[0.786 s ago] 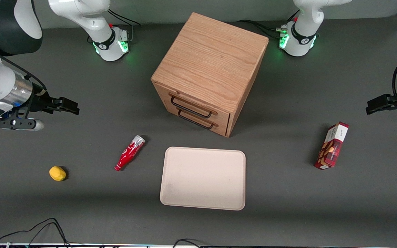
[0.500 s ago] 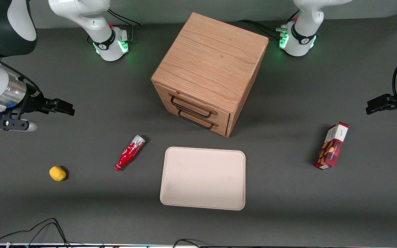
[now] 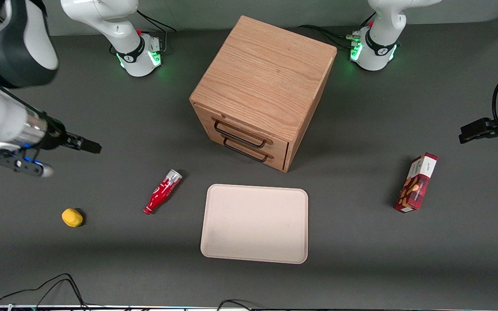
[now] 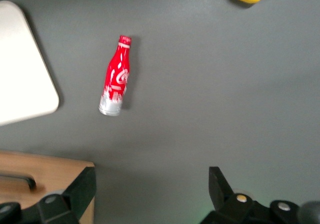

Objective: Place coke bottle on tray
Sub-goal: 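Lower the open right gripper over the red Coca-Cola bottle and close it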

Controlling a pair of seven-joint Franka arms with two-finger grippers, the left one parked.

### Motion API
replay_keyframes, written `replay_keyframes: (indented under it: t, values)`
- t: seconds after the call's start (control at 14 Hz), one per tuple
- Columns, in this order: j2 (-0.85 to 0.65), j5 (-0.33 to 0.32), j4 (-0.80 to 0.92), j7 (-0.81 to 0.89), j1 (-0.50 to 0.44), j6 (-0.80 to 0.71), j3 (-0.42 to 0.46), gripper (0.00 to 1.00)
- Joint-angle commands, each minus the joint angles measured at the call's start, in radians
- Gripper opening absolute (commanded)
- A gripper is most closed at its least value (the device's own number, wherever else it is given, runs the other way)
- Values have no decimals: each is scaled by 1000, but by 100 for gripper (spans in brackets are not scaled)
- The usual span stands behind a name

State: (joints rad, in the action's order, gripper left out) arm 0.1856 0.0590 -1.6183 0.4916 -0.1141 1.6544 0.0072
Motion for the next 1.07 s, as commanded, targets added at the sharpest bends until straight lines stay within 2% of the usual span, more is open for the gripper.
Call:
replay_keyframes:
  t: [0.0,0.21,0.57,0.79,1.0]
  values:
    - [157,-2,26,189,-45,147,30,100]
    - [253,-13,-35,341,-102,344,30,100]
    - [296,-33,-227,458,-139,658,30,100]
    - [366,-120,-235,513,-139,720,31,100]
    - [419,-133,-236,539,-139,781,30,100]
